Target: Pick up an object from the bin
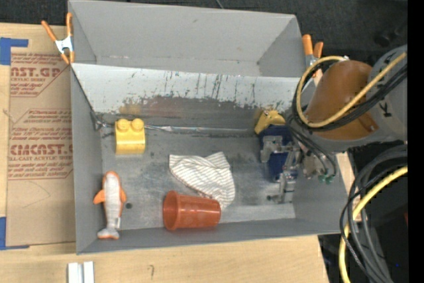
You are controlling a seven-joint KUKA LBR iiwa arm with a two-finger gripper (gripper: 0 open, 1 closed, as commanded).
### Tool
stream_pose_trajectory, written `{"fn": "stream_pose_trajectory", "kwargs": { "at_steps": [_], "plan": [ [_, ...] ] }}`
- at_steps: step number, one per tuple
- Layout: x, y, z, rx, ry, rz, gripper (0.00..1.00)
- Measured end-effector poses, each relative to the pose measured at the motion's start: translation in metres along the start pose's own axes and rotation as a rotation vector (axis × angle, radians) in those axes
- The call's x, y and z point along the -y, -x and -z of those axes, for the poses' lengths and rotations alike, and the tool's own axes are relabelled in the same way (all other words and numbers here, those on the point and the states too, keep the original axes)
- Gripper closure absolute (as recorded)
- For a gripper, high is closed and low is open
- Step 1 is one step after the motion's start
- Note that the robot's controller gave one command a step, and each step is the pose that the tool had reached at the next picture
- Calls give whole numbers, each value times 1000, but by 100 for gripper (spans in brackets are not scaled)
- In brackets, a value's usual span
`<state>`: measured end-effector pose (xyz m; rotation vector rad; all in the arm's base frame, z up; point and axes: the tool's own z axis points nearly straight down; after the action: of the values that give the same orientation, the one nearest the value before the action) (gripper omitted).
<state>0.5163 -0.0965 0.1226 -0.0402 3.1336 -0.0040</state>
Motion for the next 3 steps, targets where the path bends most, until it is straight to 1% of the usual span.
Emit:
{"fn": "stream_pose_trajectory", "kwargs": {
  "at_steps": [1, 2, 3],
  "plan": [
    [-11, -3, -13, -8, 2, 10, 0],
    [-36, 25, 4, -11, 10, 143, 0],
    [-29, 23, -6, -3, -1, 125, 0]
  ]
}}
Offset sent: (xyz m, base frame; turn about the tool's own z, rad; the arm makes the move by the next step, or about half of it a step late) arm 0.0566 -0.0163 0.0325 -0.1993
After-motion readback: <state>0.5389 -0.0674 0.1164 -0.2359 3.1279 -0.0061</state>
